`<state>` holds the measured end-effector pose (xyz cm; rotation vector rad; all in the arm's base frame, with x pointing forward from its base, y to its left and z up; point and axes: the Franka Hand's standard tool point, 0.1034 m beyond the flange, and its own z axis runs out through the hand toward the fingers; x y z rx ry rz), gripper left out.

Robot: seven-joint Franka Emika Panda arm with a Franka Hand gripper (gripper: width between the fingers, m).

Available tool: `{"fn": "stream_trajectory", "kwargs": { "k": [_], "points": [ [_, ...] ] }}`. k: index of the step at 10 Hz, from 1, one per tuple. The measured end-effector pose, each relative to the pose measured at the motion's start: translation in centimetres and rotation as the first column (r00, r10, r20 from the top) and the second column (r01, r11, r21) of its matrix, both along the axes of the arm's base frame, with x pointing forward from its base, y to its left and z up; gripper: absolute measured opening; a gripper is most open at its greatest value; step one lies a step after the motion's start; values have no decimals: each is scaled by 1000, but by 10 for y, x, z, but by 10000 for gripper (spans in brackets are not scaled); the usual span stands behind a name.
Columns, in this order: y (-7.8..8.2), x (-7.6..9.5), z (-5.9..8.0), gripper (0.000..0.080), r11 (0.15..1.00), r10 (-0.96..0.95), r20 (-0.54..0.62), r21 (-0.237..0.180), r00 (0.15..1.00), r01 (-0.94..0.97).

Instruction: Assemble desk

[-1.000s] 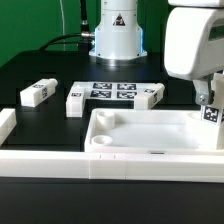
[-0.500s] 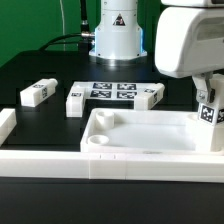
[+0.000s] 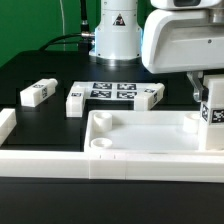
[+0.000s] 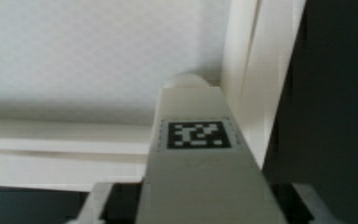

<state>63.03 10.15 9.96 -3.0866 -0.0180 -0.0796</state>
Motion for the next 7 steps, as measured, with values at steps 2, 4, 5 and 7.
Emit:
{"fn": "stream_trajectory", "kwargs": {
  "k": [2, 4, 5, 7],
  "points": [
    [0, 0, 0, 288, 980, -199, -12, 10, 980, 199],
    [0, 0, 0, 289, 922, -387, -27, 19, 922, 388],
    [0, 0, 0, 289, 888, -459, -31, 21, 888, 459],
    [2, 0, 0, 289, 784, -619, -47, 24, 784, 620]
  ]
}}
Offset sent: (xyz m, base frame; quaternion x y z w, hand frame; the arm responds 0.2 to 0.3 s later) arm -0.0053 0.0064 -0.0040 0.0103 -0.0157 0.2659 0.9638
